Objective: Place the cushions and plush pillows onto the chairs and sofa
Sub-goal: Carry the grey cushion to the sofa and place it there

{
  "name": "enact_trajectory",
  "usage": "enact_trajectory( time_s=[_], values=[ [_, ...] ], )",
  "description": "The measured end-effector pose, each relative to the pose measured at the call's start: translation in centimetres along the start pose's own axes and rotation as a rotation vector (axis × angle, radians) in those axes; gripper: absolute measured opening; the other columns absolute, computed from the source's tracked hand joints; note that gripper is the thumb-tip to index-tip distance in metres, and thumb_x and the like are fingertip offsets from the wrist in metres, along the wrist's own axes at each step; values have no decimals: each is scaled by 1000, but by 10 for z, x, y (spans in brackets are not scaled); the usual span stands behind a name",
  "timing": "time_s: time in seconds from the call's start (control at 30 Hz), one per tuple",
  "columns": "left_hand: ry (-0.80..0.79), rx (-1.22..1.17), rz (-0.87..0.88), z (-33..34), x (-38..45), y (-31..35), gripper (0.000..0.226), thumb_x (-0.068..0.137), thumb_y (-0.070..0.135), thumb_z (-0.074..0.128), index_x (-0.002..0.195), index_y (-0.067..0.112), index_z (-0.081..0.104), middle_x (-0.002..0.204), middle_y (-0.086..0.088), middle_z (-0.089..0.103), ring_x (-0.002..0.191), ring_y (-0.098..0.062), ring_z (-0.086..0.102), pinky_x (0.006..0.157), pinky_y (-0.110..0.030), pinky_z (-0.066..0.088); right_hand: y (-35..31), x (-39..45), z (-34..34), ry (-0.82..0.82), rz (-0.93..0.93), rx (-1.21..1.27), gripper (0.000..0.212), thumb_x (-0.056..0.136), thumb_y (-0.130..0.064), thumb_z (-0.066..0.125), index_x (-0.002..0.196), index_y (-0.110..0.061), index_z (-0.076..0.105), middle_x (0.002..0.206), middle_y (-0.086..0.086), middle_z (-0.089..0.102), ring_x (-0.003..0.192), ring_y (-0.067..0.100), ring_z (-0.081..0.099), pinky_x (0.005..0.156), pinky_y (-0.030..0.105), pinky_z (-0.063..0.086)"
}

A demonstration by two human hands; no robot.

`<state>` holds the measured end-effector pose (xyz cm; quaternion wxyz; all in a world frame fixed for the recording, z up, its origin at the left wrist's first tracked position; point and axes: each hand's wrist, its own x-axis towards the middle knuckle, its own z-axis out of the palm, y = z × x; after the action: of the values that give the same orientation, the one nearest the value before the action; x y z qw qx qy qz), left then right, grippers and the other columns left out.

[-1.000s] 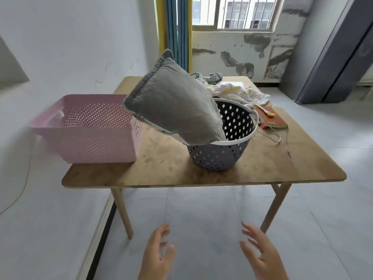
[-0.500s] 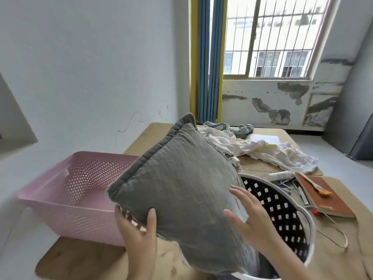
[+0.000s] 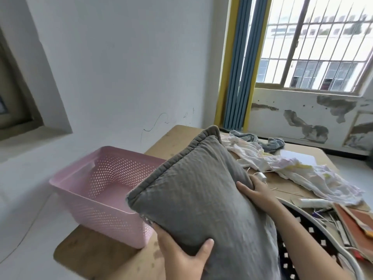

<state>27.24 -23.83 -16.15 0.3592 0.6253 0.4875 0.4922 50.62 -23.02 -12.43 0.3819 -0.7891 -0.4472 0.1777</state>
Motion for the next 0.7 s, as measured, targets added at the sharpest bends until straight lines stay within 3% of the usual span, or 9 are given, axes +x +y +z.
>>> enact_trajectory(
  time_s=[0.07, 0.17, 0.23, 0.3, 0.37, 0.5, 0.57, 0.7],
  values=[
    [-43, -170, -62, 5, 1, 10, 139, 26, 47, 71, 137, -8, 9, 140, -23, 30, 127, -13, 30, 84, 19, 0, -3, 3, 11, 87, -48, -71, 40, 90, -33, 52, 107, 3, 53, 108, 21, 61, 95, 29, 54, 74, 34, 34],
    [43, -243, -108, 9, 12, 14, 133, 29, 48, 62, 139, -4, 8, 141, -25, 31, 132, -32, 30, 84, 18, 2, -11, 3, 16, 231, -124, 19, 23, 92, -20, 50, 98, 1, 55, 86, 9, 61, 91, 29, 55, 66, 31, 33],
    [48, -280, -33, 9, 25, 18, 129, 30, 50, 58, 139, 0, 10, 140, -21, 33, 131, -35, 31, 93, 8, 9, -20, 3, 9, 353, -172, 110, 20, 91, -14, 52, 94, 5, 57, 80, 7, 61, 84, 25, 53, 64, 29, 33],
    [5, -310, 50, 6, 40, 28, 127, 31, 51, 55, 141, 6, 11, 139, -11, 34, 131, -30, 32, 98, -8, 17, -35, 4, -3, 432, -197, 166, 13, 91, -8, 51, 80, -3, 57, 75, 10, 60, 77, 26, 52, 65, 33, 37],
    [0, -314, 115, 2, 56, 41, 126, 32, 51, 55, 142, 8, 13, 143, -12, 32, 132, -26, 31, 101, -17, 18, -53, 3, -18, 500, -235, 210, 23, 92, -11, 49, 69, -15, 48, 67, 1, 52, 70, 22, 47, 61, 28, 36],
    [-20, -336, 230, -4, 80, 68, 119, 38, 53, 57, 141, 9, 19, 147, -11, 30, 134, -20, 30, 109, -29, 22, -90, -4, -48, 670, -337, 223, 40, 92, -8, 49, 57, -20, 33, 59, -3, 39, 57, 9, 38, 54, 8, 34],
    [-31, -358, 272, -4, 85, 78, 117, 41, 50, 62, 142, 11, 18, 148, -9, 30, 134, -21, 30, 109, -30, 22, -101, -4, -58, 725, -370, 224, 45, 92, -4, 47, 55, -21, 27, 56, -3, 34, 54, 8, 34, 51, 7, 34],
    [2, -382, 302, -10, 98, 105, 98, 64, 14, 79, 142, 13, 18, 146, -8, 32, 132, -24, 33, 105, -28, 24, -132, -8, -70, 827, -448, 247, 46, 93, -9, 47, 56, -24, 25, 55, -5, 31, 53, 8, 32, 52, 7, 34]
  ],
)
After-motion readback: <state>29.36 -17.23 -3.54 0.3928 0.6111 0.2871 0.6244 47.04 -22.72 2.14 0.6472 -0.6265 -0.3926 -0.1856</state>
